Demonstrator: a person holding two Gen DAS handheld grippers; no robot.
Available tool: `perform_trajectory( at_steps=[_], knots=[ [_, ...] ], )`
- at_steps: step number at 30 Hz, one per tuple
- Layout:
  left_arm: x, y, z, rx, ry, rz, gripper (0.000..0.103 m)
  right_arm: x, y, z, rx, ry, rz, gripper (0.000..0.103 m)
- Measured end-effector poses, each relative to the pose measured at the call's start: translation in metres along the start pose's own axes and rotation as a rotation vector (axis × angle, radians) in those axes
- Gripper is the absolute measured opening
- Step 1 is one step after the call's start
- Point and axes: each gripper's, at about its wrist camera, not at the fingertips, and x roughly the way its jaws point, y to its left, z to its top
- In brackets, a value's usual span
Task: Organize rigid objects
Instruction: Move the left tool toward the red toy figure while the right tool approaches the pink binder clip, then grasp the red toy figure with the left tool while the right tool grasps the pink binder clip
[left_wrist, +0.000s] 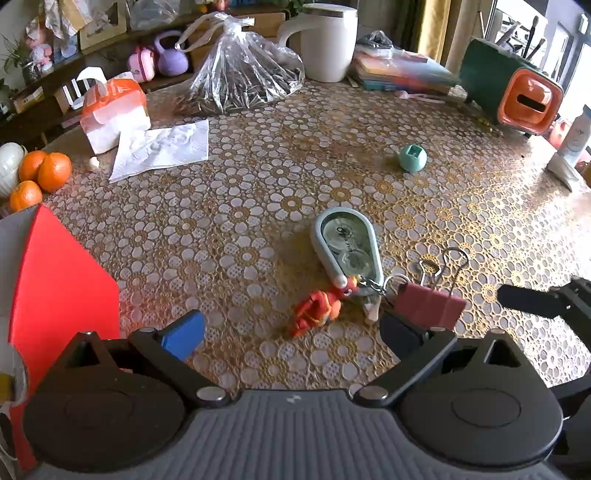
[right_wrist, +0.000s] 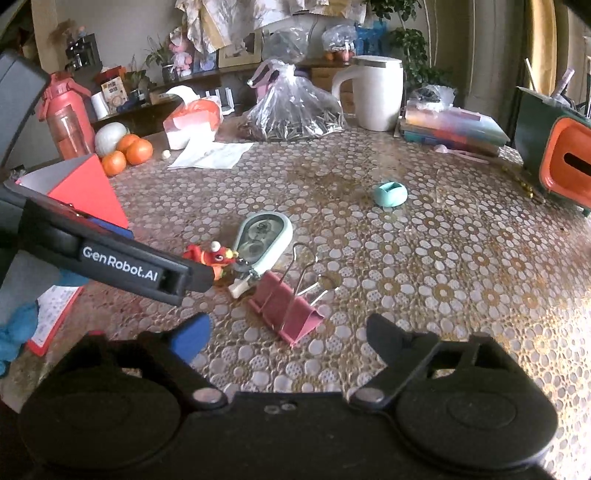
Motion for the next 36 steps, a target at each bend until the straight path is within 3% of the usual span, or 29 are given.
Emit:
perform_trajectory(
  at_steps=[5,12,18,22,26,33,36],
  knots=[
    [0.008,0.0,0.002,-0.001,0.003,-0.019,0.102,0.013,0.004,0.002,-0.039,-0.008,-0.005,0.083],
    [0.018,0.001,0.002,-0.007,0.008,-0.041,0.1,0.027,0.006,0.004,-0.067,-0.001,-0.016,0.07],
    [0.021,0.005,0.002,-0.027,0.02,-0.074,0.086,0.032,0.009,0.003,-0.071,0.006,-0.021,0.061],
    [0.018,0.004,0.003,-0.031,0.016,-0.102,0.077,0.034,0.011,0.002,-0.071,0.002,-0.031,0.061],
    [0.017,0.004,0.002,-0.034,0.009,-0.134,0.059,0.034,0.013,-0.001,-0.083,-0.005,-0.056,0.055],
    [0.014,0.003,0.0,-0.024,0.002,-0.161,0.045,0.03,0.015,-0.002,-0.077,-0.013,-0.076,0.048],
    [0.013,0.003,-0.001,-0.018,0.003,-0.159,0.034,0.029,0.016,-0.003,-0.073,-0.018,-0.085,0.047]
  ],
)
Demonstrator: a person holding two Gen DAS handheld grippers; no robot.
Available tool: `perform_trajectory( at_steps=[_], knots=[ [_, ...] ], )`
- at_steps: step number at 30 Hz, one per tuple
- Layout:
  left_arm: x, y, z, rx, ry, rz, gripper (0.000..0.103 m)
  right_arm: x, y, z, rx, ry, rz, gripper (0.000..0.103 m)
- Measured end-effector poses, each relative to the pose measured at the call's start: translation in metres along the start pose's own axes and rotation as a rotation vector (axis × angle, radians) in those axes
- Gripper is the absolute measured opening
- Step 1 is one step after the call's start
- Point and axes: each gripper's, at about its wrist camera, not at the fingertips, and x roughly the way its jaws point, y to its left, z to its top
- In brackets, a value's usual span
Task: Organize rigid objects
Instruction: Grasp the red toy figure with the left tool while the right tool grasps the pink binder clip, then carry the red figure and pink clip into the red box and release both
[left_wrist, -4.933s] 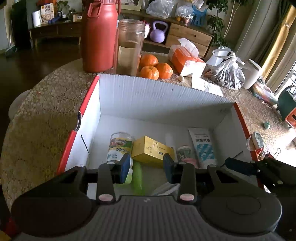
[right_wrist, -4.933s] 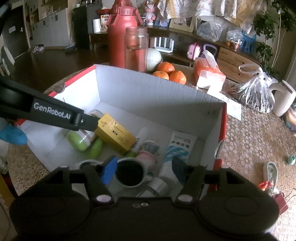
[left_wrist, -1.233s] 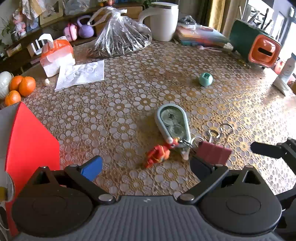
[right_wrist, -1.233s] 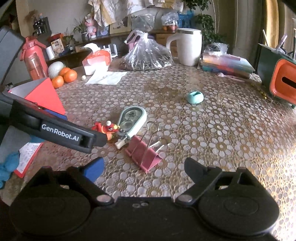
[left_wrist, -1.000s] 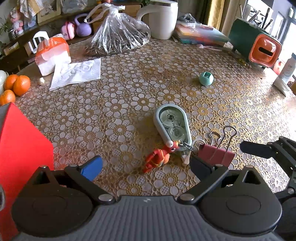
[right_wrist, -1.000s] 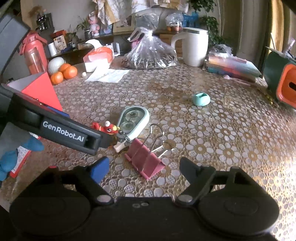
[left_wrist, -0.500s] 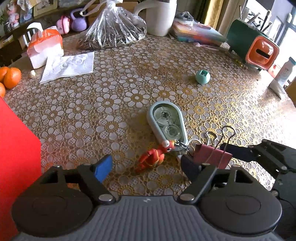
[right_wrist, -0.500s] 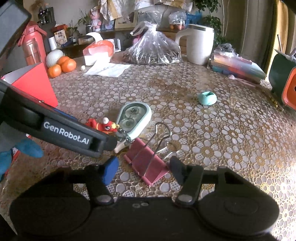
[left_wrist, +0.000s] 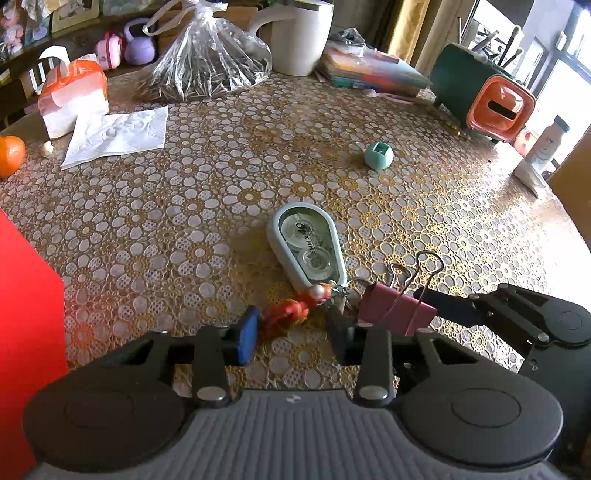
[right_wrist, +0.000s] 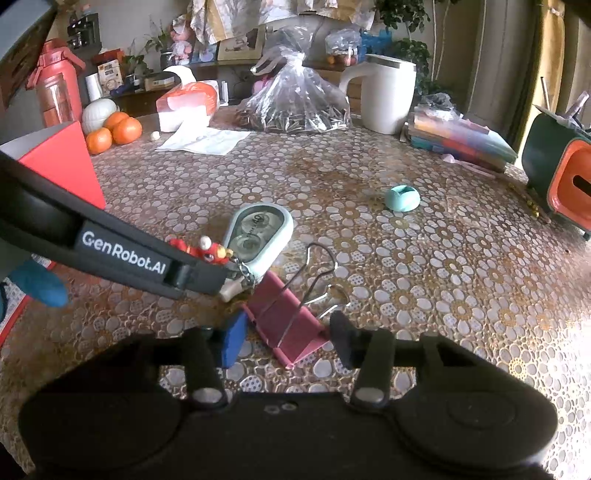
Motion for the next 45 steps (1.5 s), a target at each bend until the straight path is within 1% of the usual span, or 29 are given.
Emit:
perform_trajectory(
  at_steps=[2,3,4,8,13,20,25,26,27,29,32,33,40,45],
  knots=[
    [0.0,0.0,0.0,0.002,-0.001,0.004,0.031,-0.001,0.0,-0.001,0.007,-0.001,-0.002,0.045],
    [0.0,0.0,0.0,0.004,-0.001,0.007,0.029,-0.002,0.0,-0.001,0.013,-0.002,-0.003,0.041],
    [-0.001,-0.001,-0.001,0.009,-0.002,0.015,0.023,-0.003,0.0,-0.002,0.019,-0.003,-0.004,0.041],
    [-0.005,-0.003,-0.003,0.022,-0.012,0.021,0.02,-0.007,-0.003,-0.005,0.049,-0.009,-0.014,0.041],
    [-0.014,-0.003,-0.005,0.022,-0.032,0.009,0.015,-0.016,-0.009,-0.007,0.098,-0.025,-0.02,0.041],
    [-0.03,0.004,-0.008,-0.016,-0.046,-0.005,0.015,-0.037,-0.016,-0.011,0.179,-0.032,-0.016,0.041],
    [-0.045,0.007,-0.013,-0.02,-0.057,-0.001,0.015,-0.052,-0.013,-0.016,0.194,-0.041,-0.027,0.04],
    [-0.049,0.009,-0.014,-0.024,-0.06,-0.004,0.015,-0.055,-0.012,-0.016,0.197,-0.043,-0.03,0.04],
    [-0.052,0.01,-0.015,-0.027,-0.063,-0.007,0.015,-0.058,-0.012,-0.016,0.2,-0.046,-0.029,0.034],
    [-0.061,0.011,-0.017,-0.03,-0.072,-0.013,0.015,-0.065,-0.01,-0.016,0.209,-0.051,-0.03,0.033],
    [-0.075,0.015,-0.021,-0.034,-0.087,-0.014,0.015,-0.074,-0.005,-0.017,0.198,-0.057,-0.039,0.032],
    [-0.078,0.017,-0.022,-0.037,-0.091,-0.015,0.015,-0.076,-0.004,-0.017,0.197,-0.058,-0.041,0.03],
    [-0.112,0.031,-0.032,-0.059,-0.129,-0.02,0.015,-0.099,0.006,-0.014,0.198,-0.085,-0.052,0.03],
    [-0.142,0.041,-0.038,-0.076,-0.169,-0.032,0.015,-0.123,0.022,-0.002,0.181,-0.129,-0.032,0.03]
  ],
)
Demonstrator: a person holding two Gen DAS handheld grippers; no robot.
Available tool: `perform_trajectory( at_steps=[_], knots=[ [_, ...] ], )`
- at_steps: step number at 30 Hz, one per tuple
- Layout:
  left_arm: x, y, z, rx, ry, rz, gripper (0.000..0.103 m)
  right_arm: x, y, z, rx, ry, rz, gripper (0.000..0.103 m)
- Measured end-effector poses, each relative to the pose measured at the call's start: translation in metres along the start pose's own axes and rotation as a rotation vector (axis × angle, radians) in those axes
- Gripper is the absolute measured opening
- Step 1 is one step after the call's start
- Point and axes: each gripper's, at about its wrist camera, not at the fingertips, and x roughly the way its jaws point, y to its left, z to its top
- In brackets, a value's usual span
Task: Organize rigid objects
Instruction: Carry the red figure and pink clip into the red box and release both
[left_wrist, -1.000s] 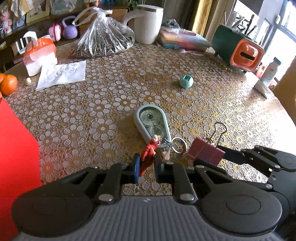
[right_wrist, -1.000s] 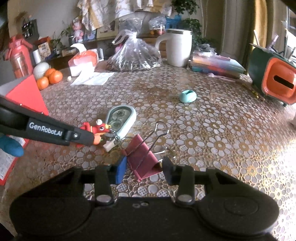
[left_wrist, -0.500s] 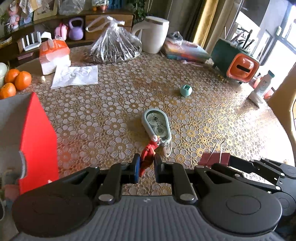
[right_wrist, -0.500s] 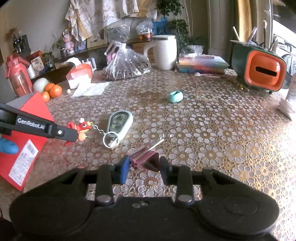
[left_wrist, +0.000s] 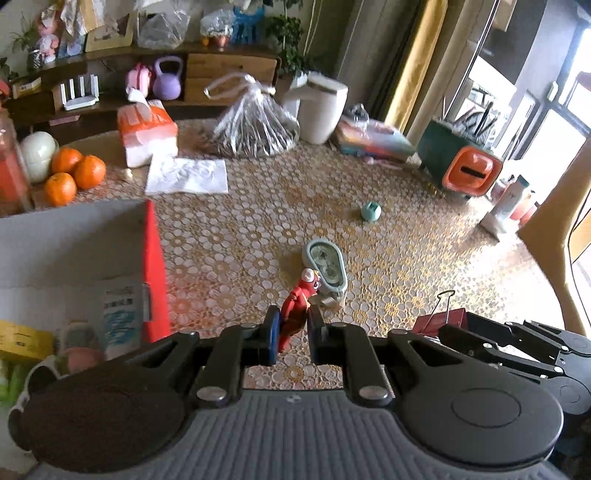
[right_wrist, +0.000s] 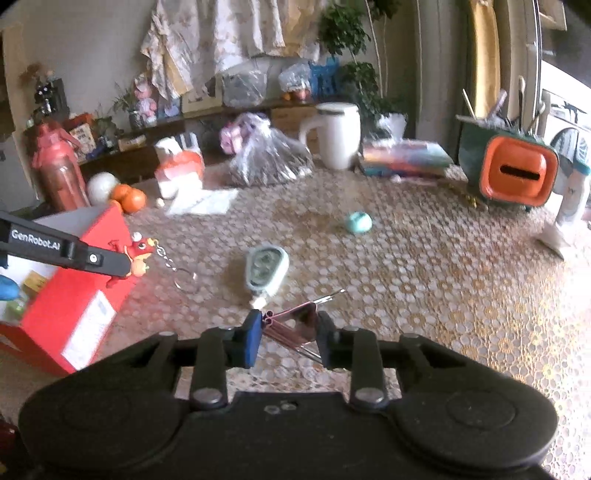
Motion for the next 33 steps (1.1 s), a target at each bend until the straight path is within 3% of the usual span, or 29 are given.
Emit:
perform_trajectory(
  at_steps=[8,20,33],
  knots=[
    [-0.05,0.028,0.005,-0.039,-0.066,0.013,0.015,-0.026,0.044,0.023,-0.052,-0.054,0.074,0.03],
    [-0.111,0.098,0.006,-0.085,-0.14,0.122,0.015,-0.028,0.13,0.054,-0.175,-0.112,0.163,0.03],
    [-0.115,0.177,-0.003,-0.151,-0.125,0.232,0.015,0.015,0.199,0.067,-0.237,-0.057,0.229,0.03]
  ],
)
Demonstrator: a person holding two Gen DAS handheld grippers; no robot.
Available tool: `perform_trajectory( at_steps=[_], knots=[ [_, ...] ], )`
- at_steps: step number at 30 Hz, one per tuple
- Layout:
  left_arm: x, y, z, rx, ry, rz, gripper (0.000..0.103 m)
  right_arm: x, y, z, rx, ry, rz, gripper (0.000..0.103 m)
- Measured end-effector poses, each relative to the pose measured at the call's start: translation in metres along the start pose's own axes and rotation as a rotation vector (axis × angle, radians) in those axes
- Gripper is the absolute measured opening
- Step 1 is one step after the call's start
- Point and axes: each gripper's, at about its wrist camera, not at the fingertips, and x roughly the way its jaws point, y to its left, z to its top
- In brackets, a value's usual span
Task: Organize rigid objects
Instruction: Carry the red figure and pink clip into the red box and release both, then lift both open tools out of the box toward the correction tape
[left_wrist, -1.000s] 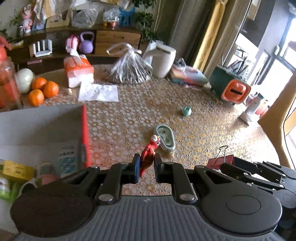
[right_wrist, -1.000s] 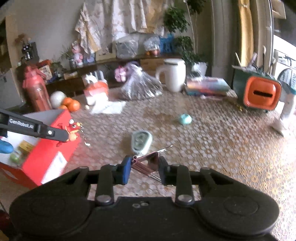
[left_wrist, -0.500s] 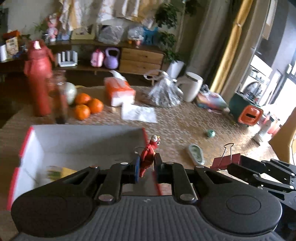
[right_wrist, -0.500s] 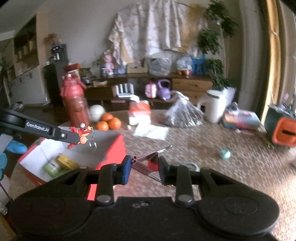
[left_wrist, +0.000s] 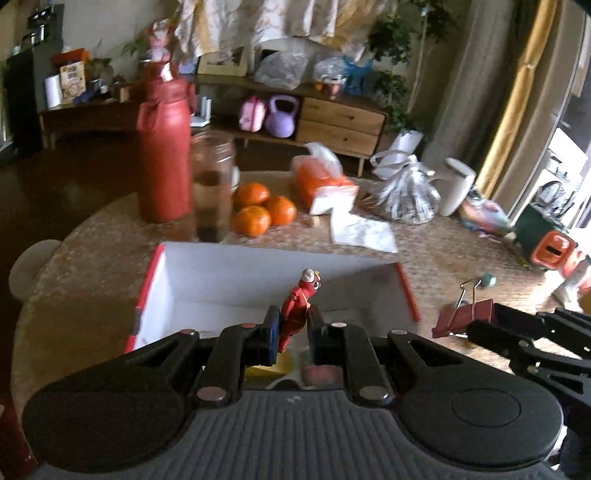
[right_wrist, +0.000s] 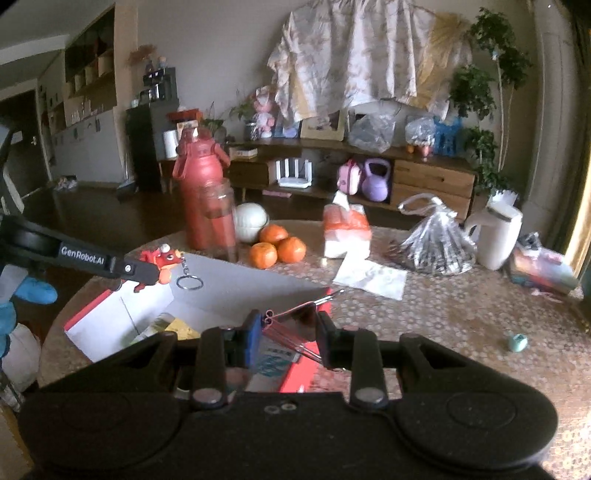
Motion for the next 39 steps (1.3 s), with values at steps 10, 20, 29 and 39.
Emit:
perform_trajectory(
  at_steps=[10,20,29,39],
  knots=[
    [0.049,0.041,-0.007,-0.006,0.071,0.096,0.015,0.061,0.021,-0.001,-0.065,0.063,0.008,0.03],
    [0.092,0.049,-0.003,0.025,0.126,0.137,0.015,0.099,0.047,-0.006,-0.163,0.123,0.017,0.03],
    [0.118,0.042,-0.005,0.059,0.179,0.125,0.015,0.108,0.052,-0.021,-0.196,0.183,0.02,0.03],
    [0.129,0.036,-0.006,0.096,0.241,0.14,0.015,0.105,0.051,-0.027,-0.186,0.22,0.057,0.031]
  ],
)
